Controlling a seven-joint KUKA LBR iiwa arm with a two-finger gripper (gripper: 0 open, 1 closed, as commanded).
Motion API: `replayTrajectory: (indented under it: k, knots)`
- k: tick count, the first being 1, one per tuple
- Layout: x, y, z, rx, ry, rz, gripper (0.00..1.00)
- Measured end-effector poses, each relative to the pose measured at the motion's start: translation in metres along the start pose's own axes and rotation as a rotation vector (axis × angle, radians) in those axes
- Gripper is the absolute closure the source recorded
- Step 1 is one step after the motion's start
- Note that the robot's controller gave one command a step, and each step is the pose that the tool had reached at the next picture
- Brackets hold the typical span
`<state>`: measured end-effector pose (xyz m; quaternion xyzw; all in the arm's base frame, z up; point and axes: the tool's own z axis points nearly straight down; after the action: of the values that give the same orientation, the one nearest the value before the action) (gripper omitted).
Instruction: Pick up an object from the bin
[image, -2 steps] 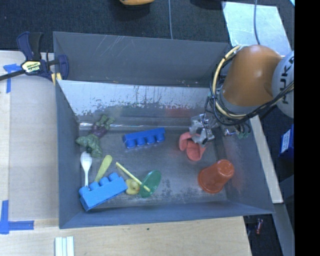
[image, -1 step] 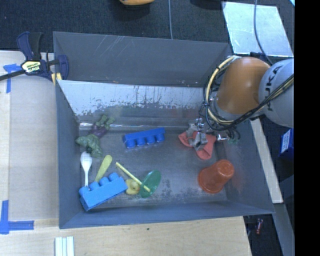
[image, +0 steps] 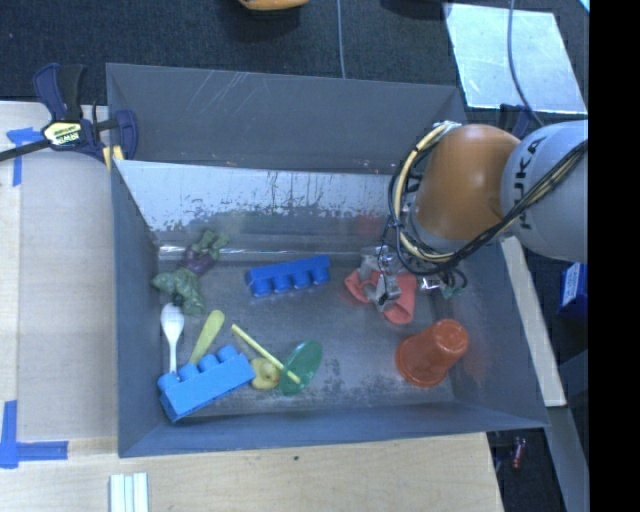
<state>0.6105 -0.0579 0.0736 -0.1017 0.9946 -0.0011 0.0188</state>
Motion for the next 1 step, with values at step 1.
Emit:
replayTrajectory:
  k: [1]
  knots:
    - [0.0005,0.0075,0.0005,0.000,-0.004,0.332,1.00]
